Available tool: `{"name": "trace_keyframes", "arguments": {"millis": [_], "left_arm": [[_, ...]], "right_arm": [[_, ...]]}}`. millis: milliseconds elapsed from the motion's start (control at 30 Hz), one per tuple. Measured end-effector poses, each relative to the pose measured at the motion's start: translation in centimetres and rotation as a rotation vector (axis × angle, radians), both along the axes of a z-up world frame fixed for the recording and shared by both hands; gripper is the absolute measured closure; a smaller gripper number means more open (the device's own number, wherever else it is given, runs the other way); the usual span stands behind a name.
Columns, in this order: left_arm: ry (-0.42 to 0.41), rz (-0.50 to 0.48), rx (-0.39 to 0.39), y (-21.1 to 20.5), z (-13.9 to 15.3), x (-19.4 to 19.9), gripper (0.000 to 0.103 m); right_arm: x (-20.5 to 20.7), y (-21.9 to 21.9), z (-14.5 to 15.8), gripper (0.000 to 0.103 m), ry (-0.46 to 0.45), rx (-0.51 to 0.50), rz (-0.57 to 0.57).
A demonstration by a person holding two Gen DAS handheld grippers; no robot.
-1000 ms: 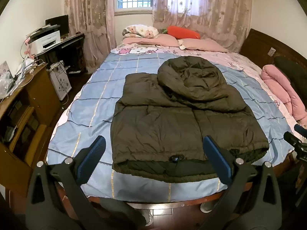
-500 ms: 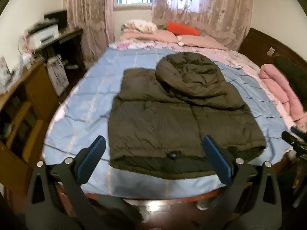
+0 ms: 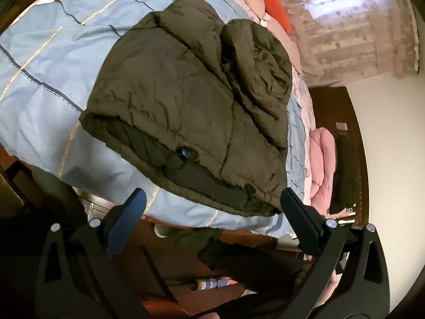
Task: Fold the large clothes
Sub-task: 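Roll both grippers and grasp the jacket hem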
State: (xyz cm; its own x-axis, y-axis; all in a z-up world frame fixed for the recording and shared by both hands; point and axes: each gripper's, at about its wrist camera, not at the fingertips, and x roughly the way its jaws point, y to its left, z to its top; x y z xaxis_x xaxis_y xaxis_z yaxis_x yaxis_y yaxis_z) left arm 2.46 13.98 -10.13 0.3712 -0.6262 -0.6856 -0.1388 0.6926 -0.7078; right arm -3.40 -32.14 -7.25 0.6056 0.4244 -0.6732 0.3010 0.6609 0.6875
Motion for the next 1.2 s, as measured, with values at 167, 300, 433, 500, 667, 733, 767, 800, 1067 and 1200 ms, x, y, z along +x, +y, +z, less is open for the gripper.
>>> {"name": "trace_keyframes", "arguments": {"millis": [167,300,433,500,667,733,767,800,1067,1200], "left_arm": [[0.065,0.035,-0.129,1.0,-2.0,0.5,0.002],[0.116,0.065,-0.163,1.2,-3.8,0.7,0.002],[0.158,0.09,-0.194,0.9,-5.5,0.9,0.002],[0.171,0.106,-0.2,0.7,-6.4,1.2,0.002],[0.189,0.149,-0.253,0.5,-8.3,1.6,0.002],[0.2,0.169,-0.277,0.4,-9.3,1.6,0.002],[0.204,0.185,-0.289,0.3,-9.9,1.6,0.002],[0.212,0.199,-0.295,0.2,-10.5,1.6,0.002],[0.208,0.246,-0.333,-1.2,-13.3,2.2,0.002],[0.25,0.264,-0.337,-2.0,-15.1,2.5,0.002]], "right_arm": [[-0.4,-1.2,-2.7,0.001,0.04,0.08,-0.039],[-0.6,-1.7,-5.4,0.001,0.085,0.147,-0.072],[-0.4,-2.0,-6.9,0.001,0.097,0.203,-0.101],[-0.3,-2.3,-7.5,0.001,0.093,0.222,-0.121],[0.1,-2.4,-9.6,0.001,0.103,0.278,-0.166],[0.1,-2.5,-10.5,0.001,0.112,0.3,-0.184],[0.2,-2.5,-10.9,0.001,0.114,0.305,-0.192],[0.2,-2.5,-11.2,0.001,0.114,0.31,-0.198],[0.9,-2.1,-13.6,0.001,0.127,0.371,-0.239],[1.3,-2.0,-14.6,0.001,0.125,0.398,-0.253]]}}
